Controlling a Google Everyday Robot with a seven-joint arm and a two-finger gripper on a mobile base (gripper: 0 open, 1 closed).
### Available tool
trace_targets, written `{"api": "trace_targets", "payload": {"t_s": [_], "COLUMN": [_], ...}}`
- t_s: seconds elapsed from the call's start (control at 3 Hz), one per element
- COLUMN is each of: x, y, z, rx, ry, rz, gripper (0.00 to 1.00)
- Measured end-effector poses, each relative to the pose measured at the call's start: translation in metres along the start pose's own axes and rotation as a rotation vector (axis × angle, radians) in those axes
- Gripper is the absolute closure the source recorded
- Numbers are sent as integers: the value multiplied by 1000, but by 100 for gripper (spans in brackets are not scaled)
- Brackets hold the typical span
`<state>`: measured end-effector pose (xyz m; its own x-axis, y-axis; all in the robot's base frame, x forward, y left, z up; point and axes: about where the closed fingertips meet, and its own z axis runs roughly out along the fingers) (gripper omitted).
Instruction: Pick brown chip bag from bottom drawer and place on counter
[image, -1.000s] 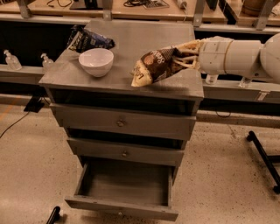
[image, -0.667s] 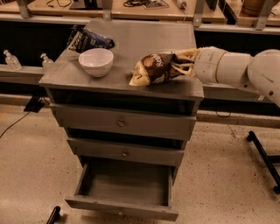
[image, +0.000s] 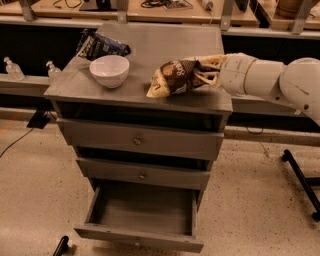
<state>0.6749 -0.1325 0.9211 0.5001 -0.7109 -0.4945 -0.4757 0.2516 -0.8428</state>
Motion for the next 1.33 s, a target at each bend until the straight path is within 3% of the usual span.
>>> {"api": "trace_targets", "payload": {"t_s": [0.33, 0.67, 1.0, 1.33], "x": [-1, -3, -3, 2], "y": [1, 1, 1, -5], "z": [2, 3, 2, -13], "rx": [-2, -6, -9, -63], "ry": [-3, -5, -1, 36], "rz": [0, -3, -9, -25], "gripper": [38, 7, 0, 0]}}
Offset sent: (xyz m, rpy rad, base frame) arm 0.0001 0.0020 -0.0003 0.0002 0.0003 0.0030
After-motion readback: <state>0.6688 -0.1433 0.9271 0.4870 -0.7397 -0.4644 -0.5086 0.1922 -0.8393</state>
